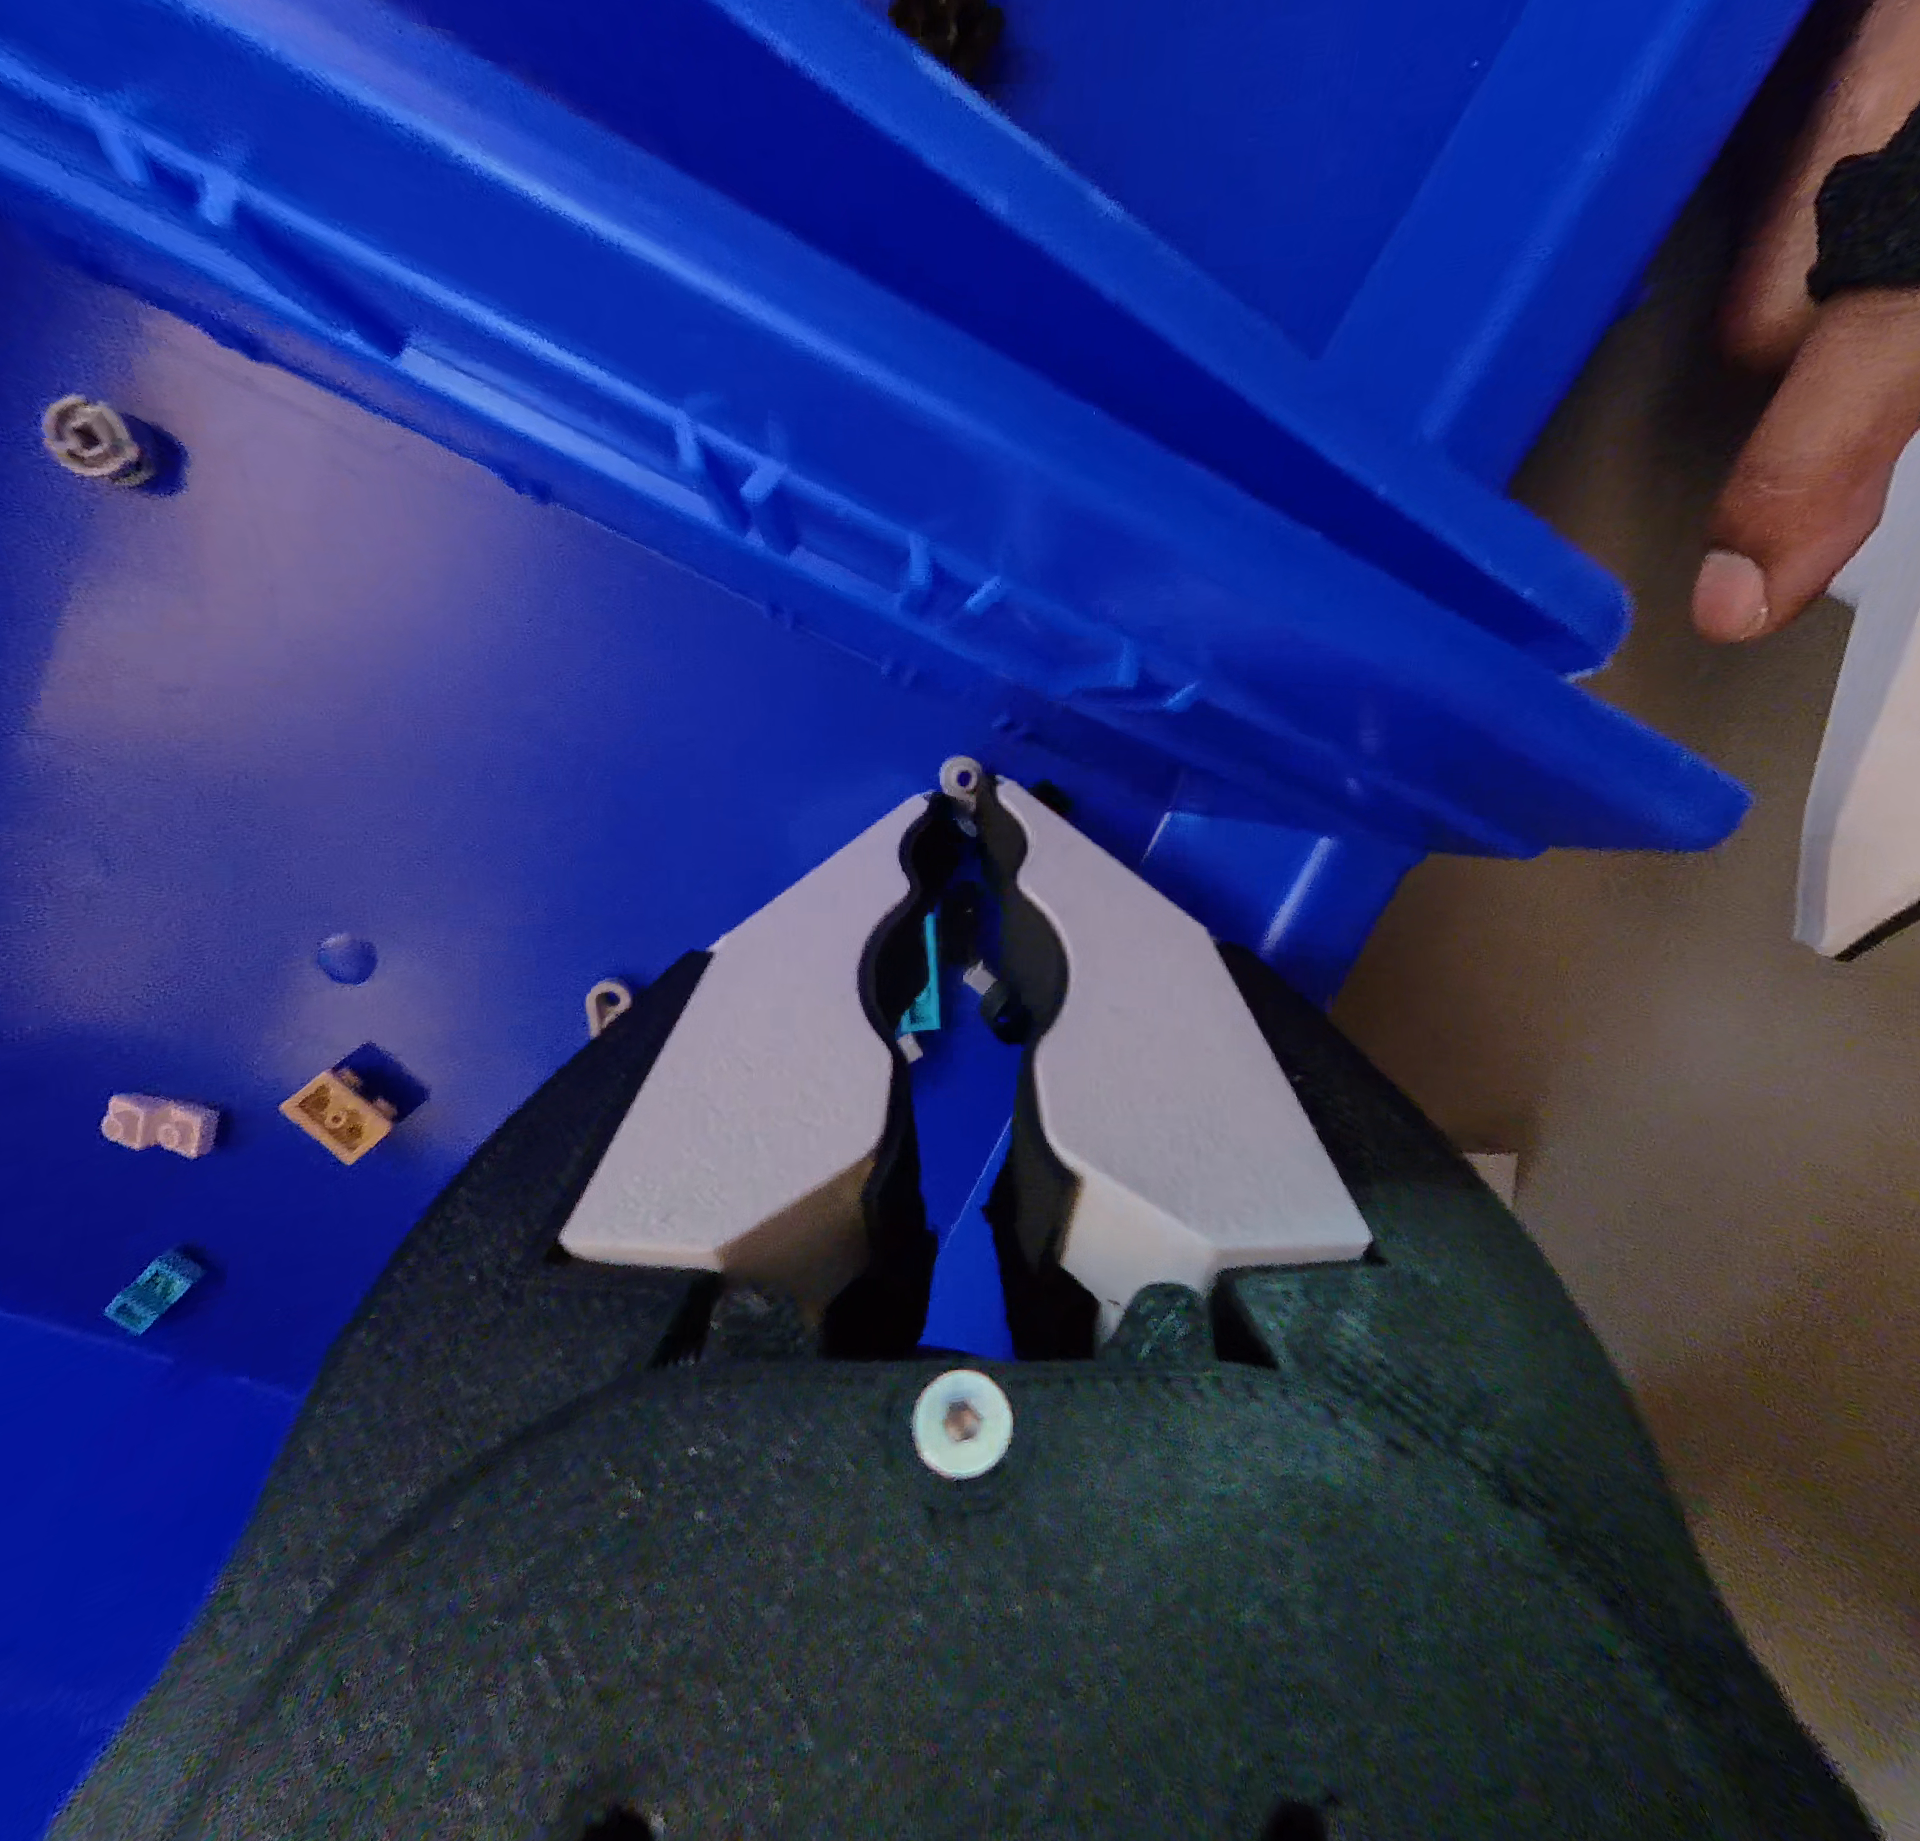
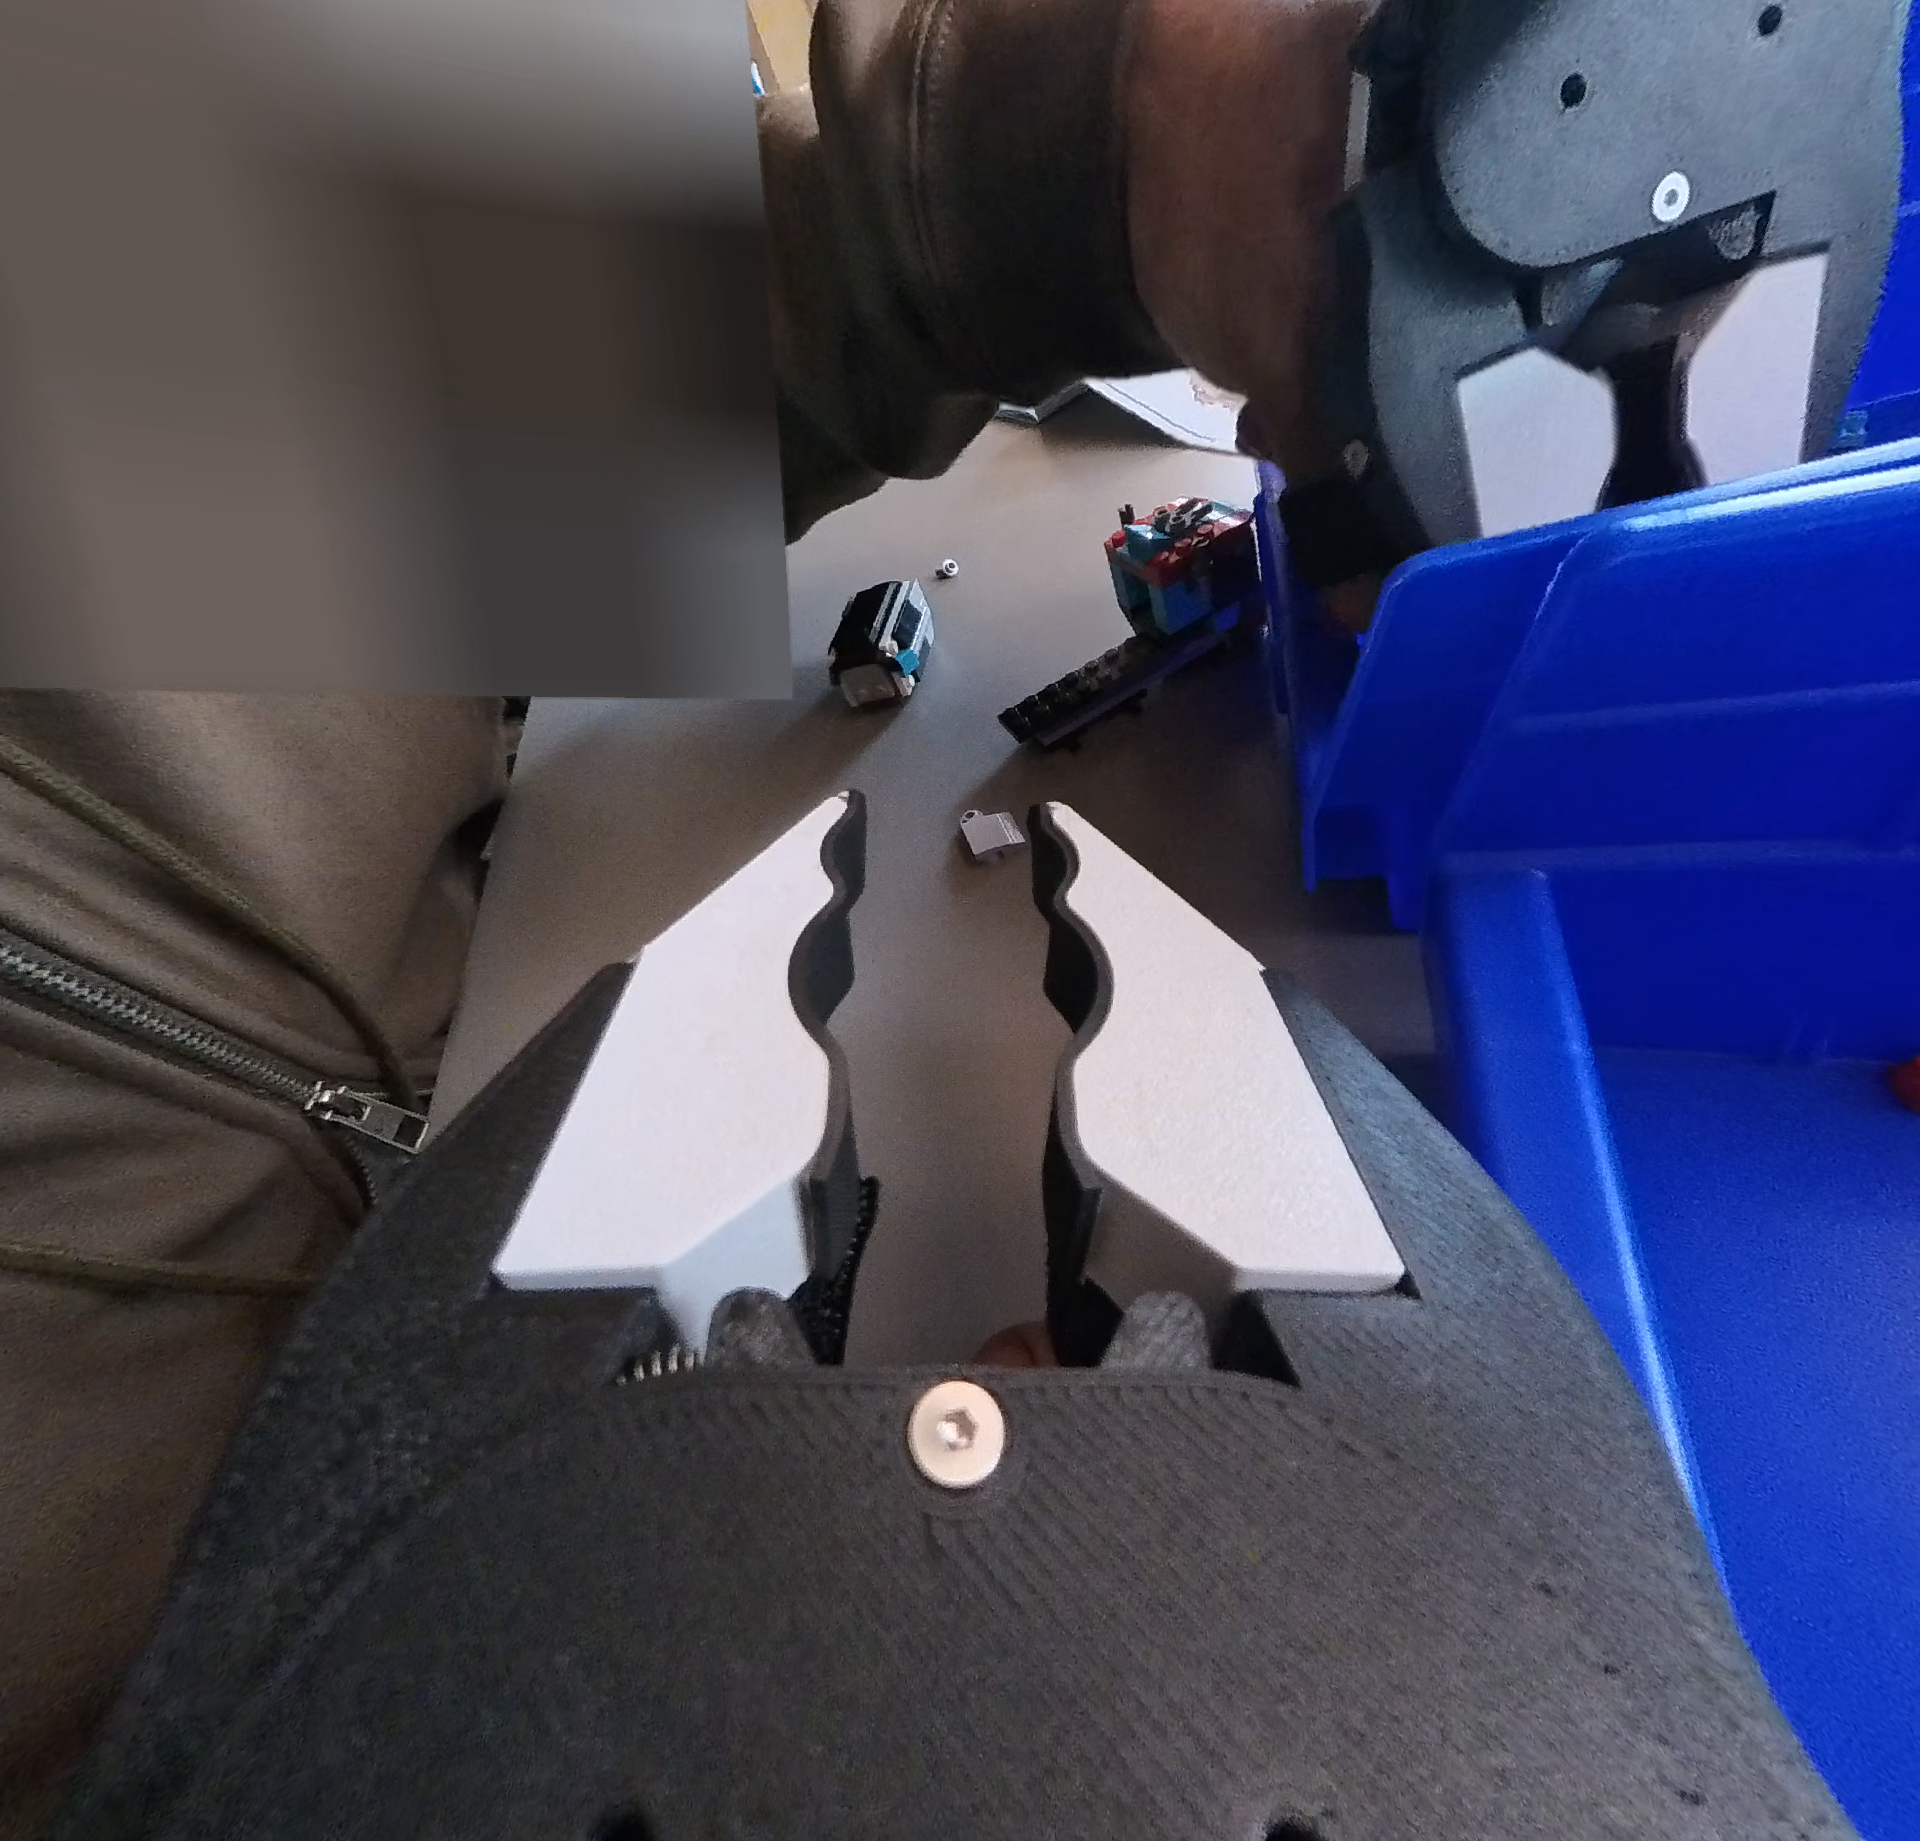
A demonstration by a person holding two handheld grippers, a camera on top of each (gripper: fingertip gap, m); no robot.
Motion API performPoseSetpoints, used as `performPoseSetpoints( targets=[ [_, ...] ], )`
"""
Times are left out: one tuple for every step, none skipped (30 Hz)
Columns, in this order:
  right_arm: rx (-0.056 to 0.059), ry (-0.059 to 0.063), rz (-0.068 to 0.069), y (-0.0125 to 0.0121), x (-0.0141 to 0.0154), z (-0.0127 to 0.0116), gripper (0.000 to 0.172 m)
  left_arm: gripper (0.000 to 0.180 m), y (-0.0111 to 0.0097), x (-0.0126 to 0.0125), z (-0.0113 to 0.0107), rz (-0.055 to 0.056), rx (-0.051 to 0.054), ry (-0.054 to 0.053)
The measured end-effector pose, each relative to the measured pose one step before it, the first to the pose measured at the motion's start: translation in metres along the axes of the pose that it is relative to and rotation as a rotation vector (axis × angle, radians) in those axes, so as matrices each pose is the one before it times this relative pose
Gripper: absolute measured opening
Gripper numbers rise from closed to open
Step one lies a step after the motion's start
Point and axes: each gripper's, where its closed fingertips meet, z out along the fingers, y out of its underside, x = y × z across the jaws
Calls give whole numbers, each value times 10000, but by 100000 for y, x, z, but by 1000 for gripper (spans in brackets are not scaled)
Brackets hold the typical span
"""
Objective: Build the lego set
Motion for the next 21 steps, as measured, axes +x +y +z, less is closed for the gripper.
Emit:
performPoseSetpoints(
  targets=[
    [1,4,-10,-2,-10,-8,33,7,44,-282,-287,-88,65,-94],
    [-1,2,-13,12,-15,-1,33,7,-102,-279,-420,-128,174,-63],
    [-3,0,-13,1,-14,2,33,7,-233,-277,-495,-181,253,-29],
    [-4,1,-12,12,-11,4,33,7,-246,-306,-470,-188,252,-38],
    [-5,-1,-5,-1,-15,8,33,6,-172,-362,-403,-157,184,-71],
    [2,-1,4,5,7,-3,33,6,-76,-346,-288,-115,113,-88],
    [7,-1,9,-11,7,-9,33,6,-18,-294,-185,-86,58,-76],
    [2,-1,9,-7,6,1,33,6,11,-224,-80,-77,29,-52],
    [-2,-1,4,12,-1,1,33,6,-7,-209,2,-73,16,-54],
    [-2,1,-1,3,1,-2,33,6,-6,-190,87,-53,-3,-56],
    [-2,1,-2,4,-4,5,33,7,34,-151,151,-39,-33,-41],
    [-1,0,0,1,1,-1,33,7,63,-102,220,-21,-64,-21],
    [3,0,1,-6,6,-5,33,7,116,-107,251,-4,-89,-35],
    [7,0,4,-7,-2,-9,33,6,134,-151,252,0,-94,-68],
    [6,0,3,-10,5,-2,33,7,119,-156,224,-11,-84,-71],
    [3,-1,-4,-10,-8,-7,33,7,99,-164,176,-32,-56,-69],
    [-1,0,-9,10,-13,-7,33,7,77,-163,107,-56,-33,-63],
    [-1,-1,-9,-1,-18,4,33,8,8,-153,19,-60,8,-55],
    [-6,-3,-1,8,-3,-4,33,11,-28,-136,-84,-64,43,-50],
    [-6,-5,5,14,-2,5,33,13,-106,-96,-212,-77,94,-33],
    [5,0,3,-3,-9,-3,33,15,-182,-111,-344,-93,133,-45]
  ],
)
